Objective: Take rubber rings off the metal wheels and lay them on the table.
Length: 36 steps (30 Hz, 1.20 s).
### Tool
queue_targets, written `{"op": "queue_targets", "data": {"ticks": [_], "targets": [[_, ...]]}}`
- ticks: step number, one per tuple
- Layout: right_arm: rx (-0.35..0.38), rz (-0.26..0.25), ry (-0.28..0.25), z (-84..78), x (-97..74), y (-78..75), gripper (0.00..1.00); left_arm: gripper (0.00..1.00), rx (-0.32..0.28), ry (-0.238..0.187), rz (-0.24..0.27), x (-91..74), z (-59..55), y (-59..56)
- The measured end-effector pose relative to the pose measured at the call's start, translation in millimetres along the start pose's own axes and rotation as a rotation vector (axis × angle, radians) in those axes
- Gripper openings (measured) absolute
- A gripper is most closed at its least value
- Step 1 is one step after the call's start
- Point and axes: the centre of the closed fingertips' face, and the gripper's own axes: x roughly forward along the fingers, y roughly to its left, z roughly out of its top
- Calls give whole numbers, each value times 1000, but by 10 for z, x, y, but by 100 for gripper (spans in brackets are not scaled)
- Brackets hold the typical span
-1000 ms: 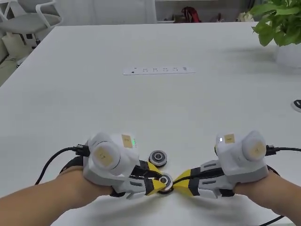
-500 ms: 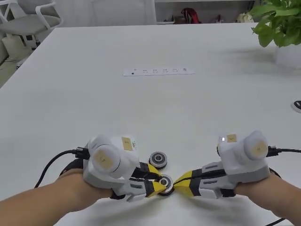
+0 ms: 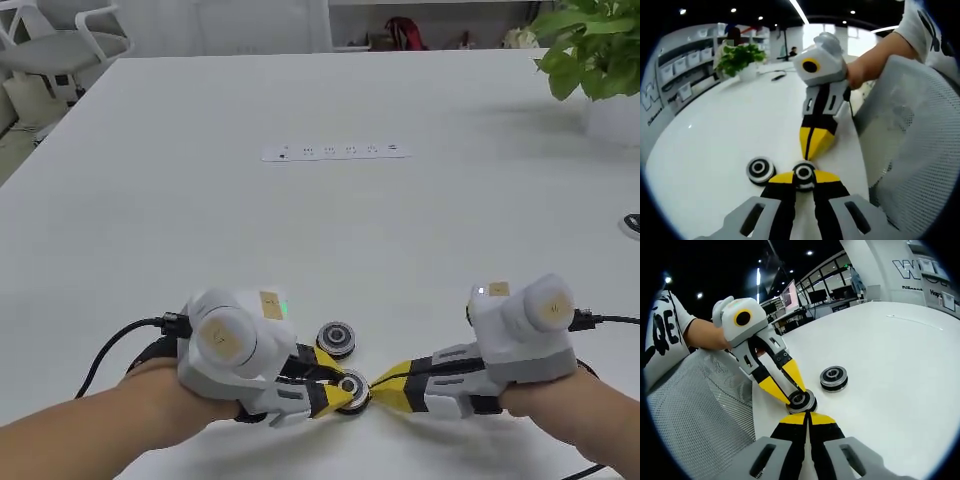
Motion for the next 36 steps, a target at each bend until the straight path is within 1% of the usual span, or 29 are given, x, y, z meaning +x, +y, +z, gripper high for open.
{"op": "queue_targets", "data": {"ticks": [3, 8, 10, 20, 36], "targets": [[29, 4, -27, 40, -10, -4, 0, 13, 1, 0, 0, -1, -1, -1], [48, 5, -36, 49, -14, -9, 0, 13, 1, -1, 3, 1, 2, 0], [63, 11, -51, 70, -17, -3, 0, 13, 0, -1, 3, 1, 2, 0], [103, 15, -57, 66, -16, -11, 0, 13, 0, 3, 12, 3, 6, -1], [105, 14, -49, 68, -18, 3, 0, 13, -8, 4, 25, 25, 25, -5]]}}
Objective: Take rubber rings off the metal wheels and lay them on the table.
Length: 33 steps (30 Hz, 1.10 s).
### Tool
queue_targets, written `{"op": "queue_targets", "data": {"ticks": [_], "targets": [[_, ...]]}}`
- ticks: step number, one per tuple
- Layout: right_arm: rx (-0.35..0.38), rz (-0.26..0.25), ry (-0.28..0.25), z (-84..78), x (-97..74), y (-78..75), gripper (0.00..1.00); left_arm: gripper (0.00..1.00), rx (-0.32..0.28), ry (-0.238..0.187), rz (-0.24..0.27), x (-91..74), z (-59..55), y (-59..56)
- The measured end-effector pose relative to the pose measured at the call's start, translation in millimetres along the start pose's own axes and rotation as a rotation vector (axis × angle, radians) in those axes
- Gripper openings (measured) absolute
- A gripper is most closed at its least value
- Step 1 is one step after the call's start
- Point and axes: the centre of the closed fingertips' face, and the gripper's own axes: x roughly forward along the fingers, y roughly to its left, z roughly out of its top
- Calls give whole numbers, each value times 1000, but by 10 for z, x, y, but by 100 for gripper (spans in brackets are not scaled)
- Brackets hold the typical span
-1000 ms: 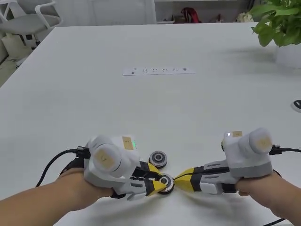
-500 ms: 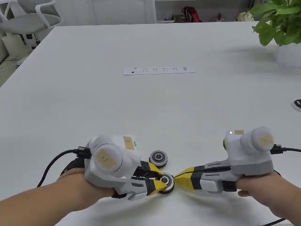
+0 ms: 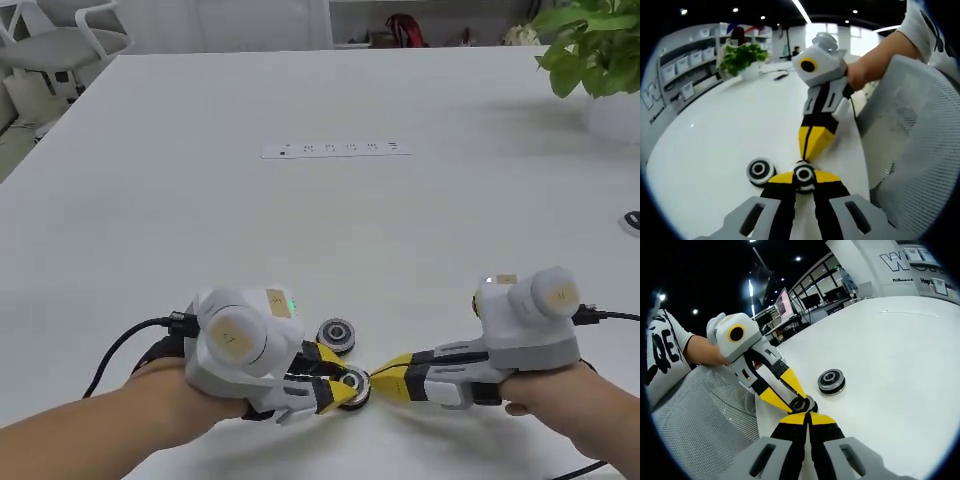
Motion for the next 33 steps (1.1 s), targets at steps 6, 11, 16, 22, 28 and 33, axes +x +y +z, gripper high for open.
{"op": "queue_targets", "data": {"ticks": [6, 11, 16, 22, 28, 33], "targets": [[17, 1, -6, 2, -5, -8, 0, 13, 9, 3, 2, 0, 0, 2], [30, 7, -14, 12, -7, -2, 0, 13, 8, 5, 3, 6, 1, 4], [43, 14, -21, 19, -4, 4, 0, 13, 8, 7, 3, 8, 0, 8], [51, 17, -23, 26, -3, 8, 0, 13, 7, 9, 6, 9, -1, 12], [52, 21, -25, 32, -2, 22, 0, 13, 5, 11, 6, 9, -5, 16], [55, 26, -25, 40, 1, 35, 0, 13, 4, 12, 7, 9, -6, 16]]}}
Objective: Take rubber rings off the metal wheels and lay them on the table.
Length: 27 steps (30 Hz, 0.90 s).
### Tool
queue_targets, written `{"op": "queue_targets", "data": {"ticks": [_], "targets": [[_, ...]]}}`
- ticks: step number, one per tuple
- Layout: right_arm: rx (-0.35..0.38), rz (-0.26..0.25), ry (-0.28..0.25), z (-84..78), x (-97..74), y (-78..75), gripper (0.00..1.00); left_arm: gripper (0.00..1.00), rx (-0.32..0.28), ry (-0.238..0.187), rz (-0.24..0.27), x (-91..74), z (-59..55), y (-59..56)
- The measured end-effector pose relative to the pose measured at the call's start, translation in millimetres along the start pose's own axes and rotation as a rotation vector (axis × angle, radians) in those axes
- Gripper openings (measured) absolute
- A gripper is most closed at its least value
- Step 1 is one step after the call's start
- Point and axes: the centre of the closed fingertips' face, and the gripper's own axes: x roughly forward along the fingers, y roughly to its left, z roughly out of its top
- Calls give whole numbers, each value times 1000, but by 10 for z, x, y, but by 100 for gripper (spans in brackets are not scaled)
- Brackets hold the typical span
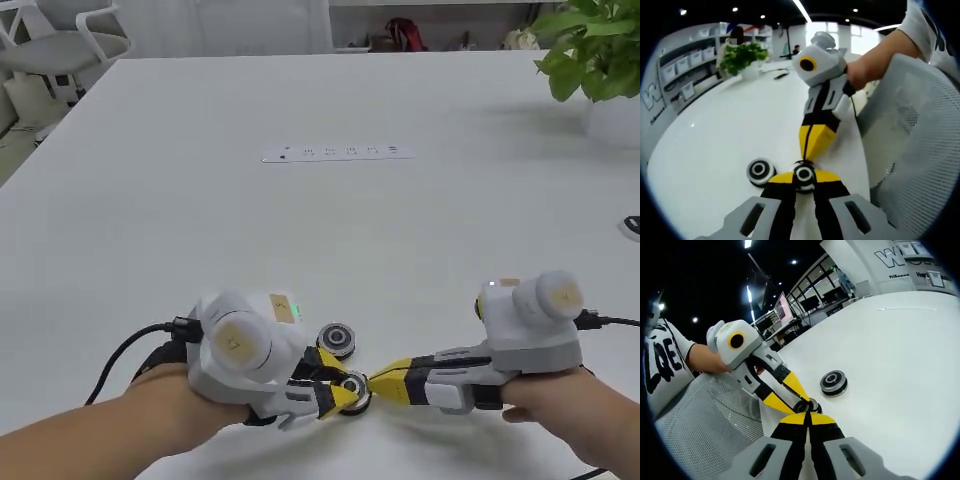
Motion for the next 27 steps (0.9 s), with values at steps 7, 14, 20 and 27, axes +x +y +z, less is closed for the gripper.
{"op": "queue_targets", "data": {"ticks": [7, 14, 20, 27], "targets": [[-6, 10, -3, 5, 2, 26, 0, 13, -1, -1, -1, 1, -1, -7], [-15, 17, 0, 9, 19, 47, 0, 13, 0, 0, -2, 1, -1, -8], [-14, 22, 0, 14, 27, 58, 0, 13, 0, 0, -3, 1, 0, -10], [-9, 30, -4, 19, 31, 76, 0, 13, -2, 0, -2, 2, 2, -11]]}}
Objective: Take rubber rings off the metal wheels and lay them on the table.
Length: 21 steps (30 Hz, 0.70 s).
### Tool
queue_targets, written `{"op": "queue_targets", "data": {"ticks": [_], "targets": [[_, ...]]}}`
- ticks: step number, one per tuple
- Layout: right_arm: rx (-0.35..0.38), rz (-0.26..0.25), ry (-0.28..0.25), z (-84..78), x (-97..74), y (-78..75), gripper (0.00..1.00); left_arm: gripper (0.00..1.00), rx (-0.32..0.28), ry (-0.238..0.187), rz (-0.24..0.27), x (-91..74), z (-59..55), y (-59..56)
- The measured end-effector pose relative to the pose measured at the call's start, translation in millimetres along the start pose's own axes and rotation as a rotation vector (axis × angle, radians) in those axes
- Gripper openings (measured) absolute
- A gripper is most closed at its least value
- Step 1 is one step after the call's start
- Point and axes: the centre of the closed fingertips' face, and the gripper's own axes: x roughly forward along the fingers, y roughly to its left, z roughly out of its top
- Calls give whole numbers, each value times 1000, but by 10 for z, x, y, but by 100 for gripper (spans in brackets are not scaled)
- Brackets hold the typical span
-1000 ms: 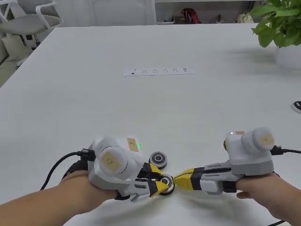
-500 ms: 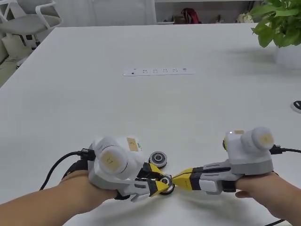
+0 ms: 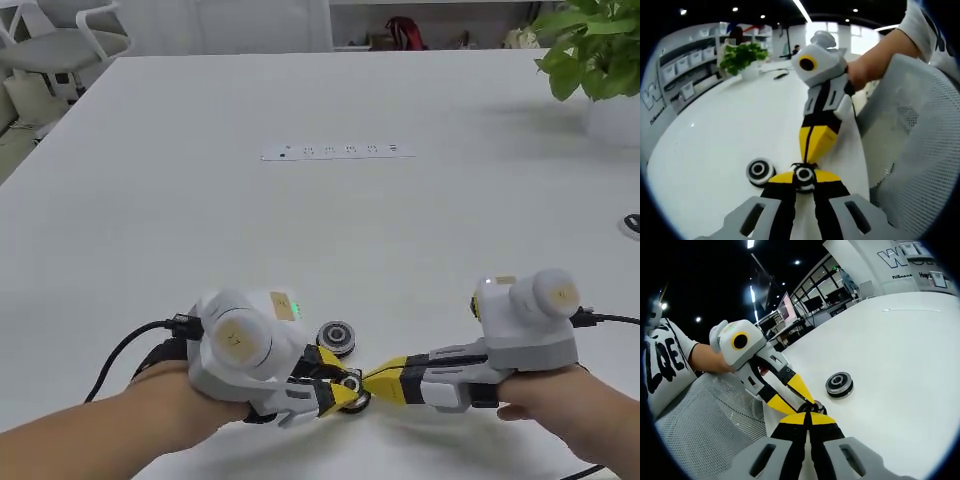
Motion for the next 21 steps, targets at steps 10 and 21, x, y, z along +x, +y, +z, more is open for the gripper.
{"op": "queue_targets", "data": {"ticks": [10, 21], "targets": [[-4, 13, -1, 7, 15, 37, 0, 13, 0, 2, 2, 0, 3, -10], [0, 35, -17, 42, 19, 81, 0, 13, 0, 3, 3, 2, 9, -14]]}}
